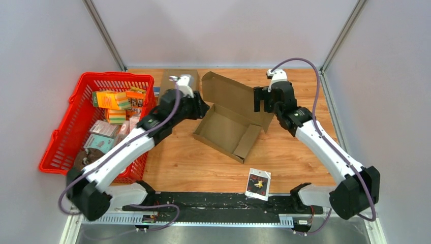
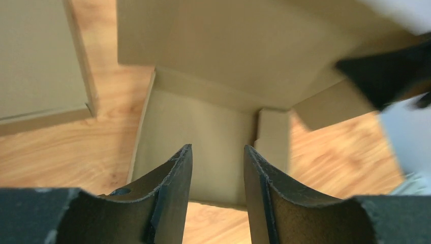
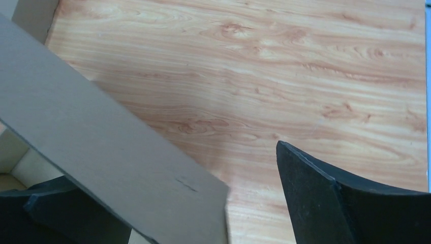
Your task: Fold the paper box
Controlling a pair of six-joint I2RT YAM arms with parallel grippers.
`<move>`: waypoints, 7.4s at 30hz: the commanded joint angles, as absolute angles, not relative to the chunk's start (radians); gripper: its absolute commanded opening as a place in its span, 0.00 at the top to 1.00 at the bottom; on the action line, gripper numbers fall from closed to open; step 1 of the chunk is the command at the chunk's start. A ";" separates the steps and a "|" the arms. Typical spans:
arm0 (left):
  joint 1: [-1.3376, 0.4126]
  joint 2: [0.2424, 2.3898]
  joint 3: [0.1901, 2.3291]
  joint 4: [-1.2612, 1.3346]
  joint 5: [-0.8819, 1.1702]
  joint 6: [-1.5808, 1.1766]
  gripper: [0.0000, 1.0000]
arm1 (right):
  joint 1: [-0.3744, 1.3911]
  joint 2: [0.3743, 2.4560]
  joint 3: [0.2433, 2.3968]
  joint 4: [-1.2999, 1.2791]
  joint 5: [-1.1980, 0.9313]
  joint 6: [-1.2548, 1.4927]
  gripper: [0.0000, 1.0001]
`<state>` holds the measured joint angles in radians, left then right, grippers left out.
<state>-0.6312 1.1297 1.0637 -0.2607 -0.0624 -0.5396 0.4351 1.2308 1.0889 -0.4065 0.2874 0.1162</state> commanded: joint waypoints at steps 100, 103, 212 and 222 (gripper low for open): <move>-0.557 1.196 0.784 -0.193 -0.146 -0.503 0.39 | 0.586 1.267 0.929 -0.891 0.143 0.518 0.00; -0.571 1.099 0.758 -0.239 -0.020 -0.534 0.43 | 0.587 1.084 0.732 -0.844 -0.079 0.630 0.00; -0.221 1.945 1.894 -0.667 -0.046 -0.239 0.45 | 0.114 2.046 1.771 -0.403 -0.419 0.279 0.14; -0.213 2.141 2.042 -0.666 0.043 -0.305 0.37 | 0.097 2.223 1.915 -0.312 -0.572 0.288 0.00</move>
